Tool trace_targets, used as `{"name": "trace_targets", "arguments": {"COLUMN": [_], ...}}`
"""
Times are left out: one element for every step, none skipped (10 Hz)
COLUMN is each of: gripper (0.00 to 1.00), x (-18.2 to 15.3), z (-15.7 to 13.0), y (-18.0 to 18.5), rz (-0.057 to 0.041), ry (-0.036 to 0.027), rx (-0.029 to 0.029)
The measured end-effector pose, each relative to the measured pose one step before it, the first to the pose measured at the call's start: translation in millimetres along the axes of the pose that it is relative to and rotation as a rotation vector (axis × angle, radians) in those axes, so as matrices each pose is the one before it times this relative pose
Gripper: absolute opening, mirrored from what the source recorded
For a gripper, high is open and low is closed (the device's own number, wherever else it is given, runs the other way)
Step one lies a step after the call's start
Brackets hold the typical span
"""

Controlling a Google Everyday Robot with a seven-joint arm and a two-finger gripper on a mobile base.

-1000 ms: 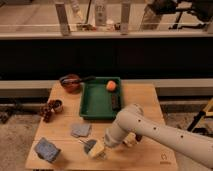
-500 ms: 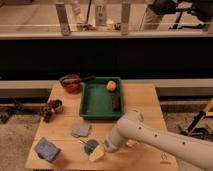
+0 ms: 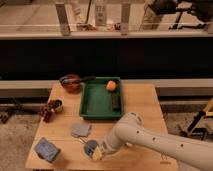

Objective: Place fork in red bowl

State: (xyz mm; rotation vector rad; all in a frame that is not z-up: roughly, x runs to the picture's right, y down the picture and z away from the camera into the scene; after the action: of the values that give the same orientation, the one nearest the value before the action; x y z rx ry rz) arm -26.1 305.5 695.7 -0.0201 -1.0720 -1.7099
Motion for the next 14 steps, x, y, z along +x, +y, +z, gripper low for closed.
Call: {"name": "trace_targets", "arguments": {"gripper": [0.20, 0.04, 0.00, 0.00, 0.00, 0.00, 0.00, 0.00, 0.00, 0.00, 0.00, 0.00, 0.00, 0.00], "x": [1.22, 3.08, 2.52, 4.56, 3.30, 5.06, 7.71, 10.17, 12.47, 14.96, 15.84, 13.64, 11.61, 17.09], "z": [-1.32, -5.03, -7.67, -20.55, -15.47, -16.93, -15.33, -15.14, -15.45, -14.70, -12.56, -7.80, -4.04, -3.27], "y": [-0.14, -0.16, -1.33, -4.61, -4.46, -3.66, -2.98, -5.05, -7.24, -7.06, -12.68, -11.04, -9.75, -20.52], "rz": [0.00923, 0.01851, 0.00651, 0.00853, 0.00823, 0.01823, 0.03481, 0.03364, 0.03043, 0.02224, 0.00124, -0.00072, -0.00309, -0.01236], "ry": [0.00017, -0.00559, -0.00563, 0.00548, 0.01078, 0.01778, 0.01747, 0.02020, 0.02628, 0.02688, 0.02466, 0.01981, 0.01458, 0.02225], "rx": [0.00432, 0.01122, 0.01310, 0.02265, 0.01244, 0.01257, 0.00951, 0.00905, 0.00792, 0.00247, -0.00312, -0.00384, -0.00361, -0.00640]}}
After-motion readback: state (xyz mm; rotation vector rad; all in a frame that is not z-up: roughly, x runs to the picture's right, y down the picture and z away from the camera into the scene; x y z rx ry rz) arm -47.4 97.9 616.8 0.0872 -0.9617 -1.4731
